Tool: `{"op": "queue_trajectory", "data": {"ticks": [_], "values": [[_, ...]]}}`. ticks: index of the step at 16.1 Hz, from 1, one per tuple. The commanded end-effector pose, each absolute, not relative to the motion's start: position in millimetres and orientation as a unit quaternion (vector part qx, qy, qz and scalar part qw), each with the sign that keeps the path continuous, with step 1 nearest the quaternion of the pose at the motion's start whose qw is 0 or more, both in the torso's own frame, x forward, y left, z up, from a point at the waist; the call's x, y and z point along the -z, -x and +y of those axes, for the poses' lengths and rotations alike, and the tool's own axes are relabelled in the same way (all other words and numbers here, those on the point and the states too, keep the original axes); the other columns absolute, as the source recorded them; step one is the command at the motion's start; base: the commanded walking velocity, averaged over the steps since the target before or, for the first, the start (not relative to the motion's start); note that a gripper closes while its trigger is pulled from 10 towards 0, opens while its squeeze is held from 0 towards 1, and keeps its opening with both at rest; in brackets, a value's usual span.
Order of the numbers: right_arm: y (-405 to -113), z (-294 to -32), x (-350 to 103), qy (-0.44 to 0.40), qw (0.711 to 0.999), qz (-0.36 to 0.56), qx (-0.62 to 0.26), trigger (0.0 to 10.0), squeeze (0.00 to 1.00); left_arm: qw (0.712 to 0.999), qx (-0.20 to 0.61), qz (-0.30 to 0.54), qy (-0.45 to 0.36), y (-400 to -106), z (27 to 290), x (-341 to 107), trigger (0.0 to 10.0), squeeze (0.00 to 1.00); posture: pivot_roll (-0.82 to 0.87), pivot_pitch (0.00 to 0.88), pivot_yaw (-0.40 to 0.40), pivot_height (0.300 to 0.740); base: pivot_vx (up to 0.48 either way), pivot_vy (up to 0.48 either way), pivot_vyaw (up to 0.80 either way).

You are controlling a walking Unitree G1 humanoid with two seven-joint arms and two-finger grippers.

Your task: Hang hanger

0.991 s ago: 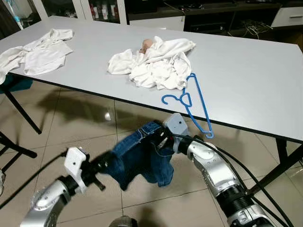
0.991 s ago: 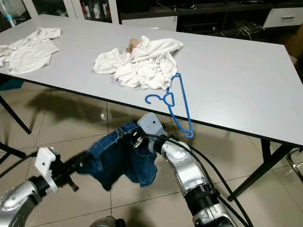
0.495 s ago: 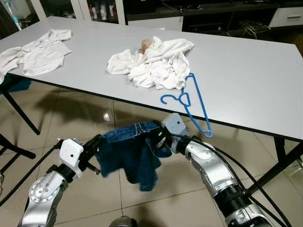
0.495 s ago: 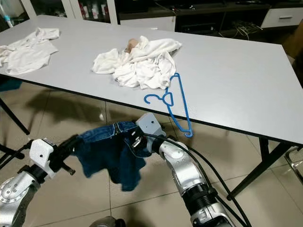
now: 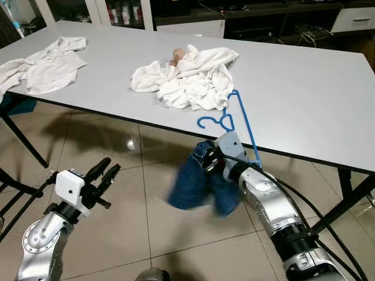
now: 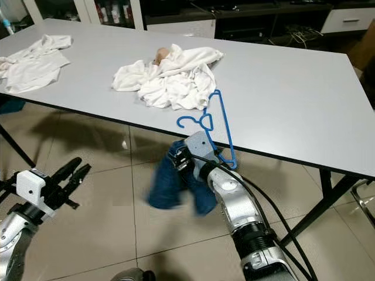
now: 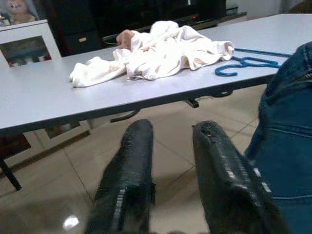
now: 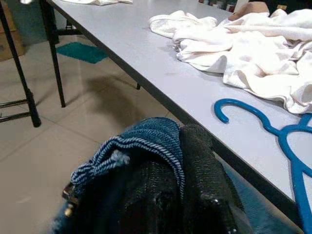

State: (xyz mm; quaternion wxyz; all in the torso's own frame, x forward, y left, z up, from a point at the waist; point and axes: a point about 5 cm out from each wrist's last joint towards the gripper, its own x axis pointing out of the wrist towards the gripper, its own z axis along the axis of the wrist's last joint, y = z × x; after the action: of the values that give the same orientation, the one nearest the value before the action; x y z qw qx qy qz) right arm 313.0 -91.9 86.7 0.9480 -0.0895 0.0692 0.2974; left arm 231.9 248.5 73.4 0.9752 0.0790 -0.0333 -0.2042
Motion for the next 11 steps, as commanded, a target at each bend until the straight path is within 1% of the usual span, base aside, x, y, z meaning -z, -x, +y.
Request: {"op": "queue_trajectory", "data": {"ticks": [1,2,4,6,8,11], "values": [[-320,-90,-101,0.091,0.951,0.048,-0.290,10.0,0.00,0.977,0.192,-0.042,-0.082,-235,252,-77,10.0,1.00,0.01,0.000,0.081,0.740,0.000,0.000,0.00],[-322,-90,-105,0.095,0.955,0.050,-0.277,10.0,0.00,0.976,0.196,-0.045,-0.078,-238,251,-78,10.0,0.00,0.01,0.000,0.082,0.740,0.000,0.000,0.00],[-328,-92,-108,0.121,0.958,0.074,-0.249,10.0,0.00,0.974,0.212,-0.047,-0.064,-240,244,-80,10.0,0.00,0.01,0.000,0.083,0.740,0.000,0.000,0.00],[-331,-90,-107,0.209,0.938,0.112,-0.252,10.0,0.00,0.973,0.219,-0.057,-0.047,-245,229,-80,10.0,0.00,0.01,0.000,0.077,0.740,0.000,0.000,0.00],[-331,-87,-108,0.228,0.933,0.135,-0.245,10.0,0.00,0.972,0.224,-0.061,-0.033,-248,217,-77,10.0,0.00,0.01,0.000,0.069,0.740,0.000,0.000,0.00],[-333,-92,-97,0.223,0.934,0.198,-0.196,10.0,0.00,0.969,0.237,-0.073,-0.004,-253,192,-76,10.0,0.00,0.01,0.002,0.053,0.740,0.000,0.000,0.00]]}}
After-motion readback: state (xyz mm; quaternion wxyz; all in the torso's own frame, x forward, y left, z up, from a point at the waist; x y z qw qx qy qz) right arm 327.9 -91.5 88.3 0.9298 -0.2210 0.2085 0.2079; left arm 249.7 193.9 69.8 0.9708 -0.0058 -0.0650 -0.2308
